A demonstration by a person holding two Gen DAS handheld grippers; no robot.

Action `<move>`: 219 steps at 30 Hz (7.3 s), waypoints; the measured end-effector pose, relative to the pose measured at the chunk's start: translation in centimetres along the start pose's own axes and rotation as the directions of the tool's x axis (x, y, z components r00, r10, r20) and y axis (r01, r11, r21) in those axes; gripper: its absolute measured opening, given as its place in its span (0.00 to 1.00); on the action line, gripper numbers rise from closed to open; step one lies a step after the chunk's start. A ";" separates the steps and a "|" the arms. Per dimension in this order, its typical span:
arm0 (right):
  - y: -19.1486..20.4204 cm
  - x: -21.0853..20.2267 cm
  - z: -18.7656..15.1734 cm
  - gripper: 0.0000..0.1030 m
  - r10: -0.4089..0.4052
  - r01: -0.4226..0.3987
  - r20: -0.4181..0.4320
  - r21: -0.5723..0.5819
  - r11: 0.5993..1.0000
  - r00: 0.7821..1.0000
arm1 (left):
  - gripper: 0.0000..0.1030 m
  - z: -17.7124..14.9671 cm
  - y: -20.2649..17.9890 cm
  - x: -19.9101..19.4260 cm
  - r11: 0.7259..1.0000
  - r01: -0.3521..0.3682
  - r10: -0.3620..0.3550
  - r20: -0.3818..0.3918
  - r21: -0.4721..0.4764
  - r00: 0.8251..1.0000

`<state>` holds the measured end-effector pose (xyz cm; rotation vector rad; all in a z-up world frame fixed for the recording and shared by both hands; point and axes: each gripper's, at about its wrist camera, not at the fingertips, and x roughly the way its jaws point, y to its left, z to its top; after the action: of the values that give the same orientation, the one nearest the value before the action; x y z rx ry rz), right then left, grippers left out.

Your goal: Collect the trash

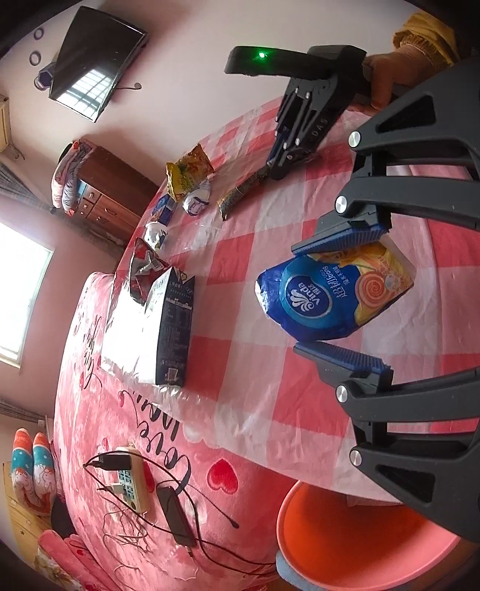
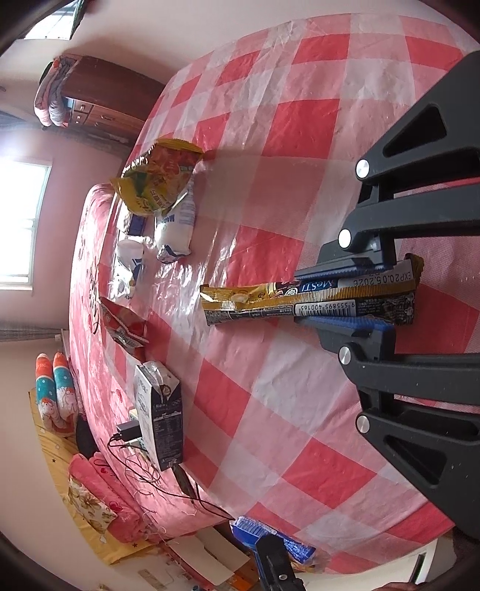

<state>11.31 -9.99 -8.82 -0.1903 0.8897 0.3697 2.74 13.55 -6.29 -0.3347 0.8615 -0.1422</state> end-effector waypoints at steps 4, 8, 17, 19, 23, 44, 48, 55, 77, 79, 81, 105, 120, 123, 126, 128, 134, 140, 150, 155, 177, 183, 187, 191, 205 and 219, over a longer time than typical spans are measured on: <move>-0.5 0.0 0.0 0.17 0.033 -0.033 -0.004 0.053 0.998 0.999 | 0.47 -0.1 0.6 0.0 1.000 0.000 0.000 -0.005 0.000 1.000; -0.5 -0.3 0.3 0.16 0.080 -0.079 -0.010 0.090 0.993 0.997 | 0.47 -0.1 1.3 -0.2 1.000 0.001 -0.001 0.001 -0.010 1.000; 5.0 -1.9 2.0 0.16 0.262 -0.261 -0.010 0.066 0.963 0.965 | 0.47 0.2 4.4 -2.2 0.997 -0.026 0.029 0.039 -0.068 0.999; 7.0 -2.0 2.6 0.16 0.313 -0.311 -0.023 0.045 0.949 0.950 | 0.47 0.2 5.3 -2.9 0.996 -0.045 0.049 0.050 -0.078 0.998; 11.9 -1.7 3.8 0.16 0.432 -0.433 -0.071 0.004 0.902 0.899 | 0.47 -0.1 8.3 -4.6 0.987 -0.108 0.116 0.069 -0.120 0.991; 25.8 1.4 4.5 0.66 0.676 -0.689 -0.212 0.015 0.724 0.706 | 0.77 -5.0 21.2 -7.5 0.852 -0.401 0.418 -0.026 -0.336 0.908; 23.1 0.3 4.5 0.72 0.639 -0.643 -0.140 0.021 0.765 0.756 | 0.81 -5.0 21.2 -7.8 0.844 -0.420 0.440 -0.015 -0.335 0.898; 19.0 -0.9 3.5 0.83 0.550 -0.549 -0.050 0.037 0.835 0.834 | 0.82 -4.2 19.1 -7.8 0.860 -0.417 0.438 0.008 -0.294 0.899; 10.9 -3.6 0.4 0.89 0.391 -0.403 0.102 0.157 0.902 0.915 | 0.86 -2.2 9.2 -7.1 0.934 -0.342 0.351 0.089 -0.099 0.932; 10.3 -4.0 0.0 0.89 0.382 -0.396 0.110 0.164 0.904 0.918 | 0.86 -2.1 8.2 -6.9 0.939 -0.336 0.342 0.093 -0.075 0.935; 9.6 -4.3 -0.3 0.89 0.370 -0.385 0.115 0.171 0.907 0.922 | 0.86 -2.0 7.3 -6.7 0.941 -0.334 0.337 0.095 -0.053 0.937; -6.5 -5.8 0.8 0.89 0.137 -0.172 0.128 0.328 0.929 0.982 | 0.86 7.6 -1.7 -0.2 0.960 -0.244 0.224 0.143 0.140 0.964; -19.3 1.3 12.5 0.89 0.223 -0.235 0.081 0.459 0.857 0.971 | 0.86 19.6 -4.3 13.4 0.996 -0.062 0.058 -0.066 -0.057 0.996; -20.4 3.3 15.0 0.86 0.224 -0.232 0.072 0.448 0.863 0.972 | 0.86 21.1 -4.1 15.5 0.994 -0.076 0.070 -0.088 -0.072 0.994; -20.8 5.5 17.4 0.80 0.244 -0.237 0.041 0.430 0.871 0.969 | 0.86 21.8 -3.4 17.6 0.990 -0.081 0.067 -0.127 -0.112 0.990; -20.9 6.8 18.7 0.75 0.236 -0.227 0.027 0.409 0.884 0.971 | 0.86 22.1 -3.0 18.9 0.987 -0.090 0.068 -0.154 -0.135 0.986; -19.4 11.3 22.0 0.69 0.234 -0.204 -0.065 0.308 0.929 0.970 | 0.86 22.4 -2.4 21.4 0.982 -0.114 0.082 -0.203 -0.151 0.976; -17.1 15.2 22.7 0.63 0.190 -0.156 -0.187 0.183 0.971 0.964 | 0.77 22.1 -2.6 22.2 0.984 -0.096 0.063 -0.212 -0.149 0.975; -16.0 14.0 19.0 0.54 0.300 -0.275 -0.172 0.158 0.948 0.938 | 0.69 20.4 -4.2 21.8 0.993 -0.070 0.049 -0.209 -0.093 0.977; -15.0 11.9 16.5 0.53 0.333 -0.308 -0.172 0.157 0.938 0.927 | 0.64 18.6 -6.4 21.2 0.998 -0.035 0.023 -0.223 -0.047 0.974; -13.6 3.1 6.6 0.61 0.266 -0.245 -0.113 0.174 0.954 0.957 | 0.68 8.8 -11.9 15.3 0.986 0.104 -0.070 -0.245 0.131 0.967; -14.3 1.7 7.0 0.77 0.212 -0.195 -0.071 0.193 0.961 0.975 | 0.77 7.9 -11.5 14.4 0.986 0.115 -0.084 -0.228 0.124 0.970; -15.1 0.9 5.5 0.80 0.202 -0.184 -0.035 0.284 0.941 0.979 | 0.83 7.3 -11.3 14.0 0.987 0.106 -0.078 -0.214 0.124 0.974; -16.2 -0.4 3.7 0.80 0.197 -0.188 0.017 0.393 0.900 0.980 | 0.84 6.7 -11.3 13.4 0.989 0.099 -0.073 -0.218 0.113 0.973; -13.6 -0.2 10.3 0.80 0.220 -0.223 0.044 0.306 0.926 0.975 | 0.67 5.7 -11.6 12.6 0.997 0.065 -0.058 -0.188 0.031 0.980; -6.8 10.6 19.4 0.80 0.126 -0.132 -0.116 -0.038 0.991 0.985 | 0.35 6.2 -10.1 12.1 0.974 0.219 -0.225 -0.173 -0.052 0.959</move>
<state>34.01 -7.69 -5.07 -0.1982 1.0095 0.5041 15.41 2.39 -7.80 -0.4540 1.0022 -0.3715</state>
